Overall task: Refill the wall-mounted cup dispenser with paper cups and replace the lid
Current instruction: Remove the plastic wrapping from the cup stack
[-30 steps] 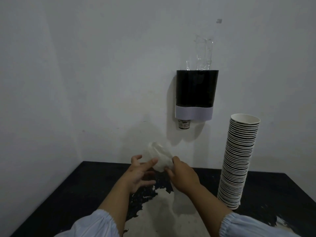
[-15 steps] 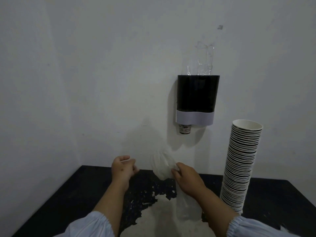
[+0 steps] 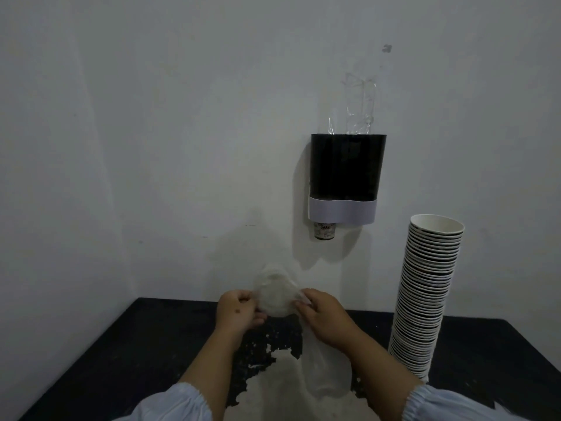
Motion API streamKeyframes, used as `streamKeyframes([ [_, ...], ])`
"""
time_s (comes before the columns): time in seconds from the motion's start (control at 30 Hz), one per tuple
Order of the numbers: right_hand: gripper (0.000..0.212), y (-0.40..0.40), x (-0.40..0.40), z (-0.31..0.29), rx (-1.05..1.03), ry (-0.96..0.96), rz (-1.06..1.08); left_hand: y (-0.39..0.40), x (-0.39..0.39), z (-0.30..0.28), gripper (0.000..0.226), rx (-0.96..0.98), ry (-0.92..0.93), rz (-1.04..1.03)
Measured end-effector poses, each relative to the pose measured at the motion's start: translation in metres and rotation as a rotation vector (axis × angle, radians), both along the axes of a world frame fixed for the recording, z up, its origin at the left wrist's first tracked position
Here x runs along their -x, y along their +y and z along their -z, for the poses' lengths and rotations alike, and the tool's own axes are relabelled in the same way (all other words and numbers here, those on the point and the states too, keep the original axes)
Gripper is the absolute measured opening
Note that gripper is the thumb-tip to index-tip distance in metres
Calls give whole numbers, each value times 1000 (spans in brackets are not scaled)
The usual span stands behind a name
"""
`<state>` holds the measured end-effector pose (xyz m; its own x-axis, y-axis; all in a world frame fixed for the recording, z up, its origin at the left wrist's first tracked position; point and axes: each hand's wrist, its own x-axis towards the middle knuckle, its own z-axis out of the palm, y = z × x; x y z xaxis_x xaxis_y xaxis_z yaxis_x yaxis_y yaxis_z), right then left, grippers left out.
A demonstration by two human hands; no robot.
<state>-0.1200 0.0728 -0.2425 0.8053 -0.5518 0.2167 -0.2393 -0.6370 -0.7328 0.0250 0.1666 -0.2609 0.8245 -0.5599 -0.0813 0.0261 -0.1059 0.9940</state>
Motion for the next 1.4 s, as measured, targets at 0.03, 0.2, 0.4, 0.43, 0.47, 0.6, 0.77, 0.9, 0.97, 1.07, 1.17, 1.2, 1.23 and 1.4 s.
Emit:
streamKeyframes([
  [0.03,30,-1,2,0,-12,10,-16,1,-5,1,15,20,22,-43],
  [0.2,28,-3,8,0,-69,71,-98,9,-31,2,10,100,116,-205],
  [0.4,31,-10,12,2,-130,129,-108,18,-50,-11,14,233,131,-357],
  [0.43,31,-12,14,3,-131,139,-101,20,-53,-14,16,242,119,-377],
  [0.47,31,-14,15,5,-131,146,-98,21,-56,-16,17,253,112,-392],
  [0.6,25,-20,19,11,-102,184,-96,23,-63,-21,15,312,156,-430],
  [0.77,25,-27,30,22,-62,228,-69,27,-64,-20,16,291,138,-426],
  [0.9,32,-31,33,28,-100,256,-33,25,-62,-23,18,231,36,-413],
  [0.97,22,-32,31,28,-96,314,-33,21,-56,-27,17,132,-104,-372],
  [1.07,34,-26,23,23,-181,319,-67,13,-45,-33,15,1,-230,-241],
  [1.17,56,-10,7,11,-318,229,-82,7,-33,-35,11,-63,-231,-137],
  [1.2,56,-6,1,8,-321,222,-89,5,-28,-34,11,-62,-217,-112],
  [1.23,54,-3,-4,7,-316,224,-90,3,-23,-34,12,-52,-194,-92],
  [1.4,41,7,-15,10,-307,220,-34,1,-10,-36,13,73,42,3],
])
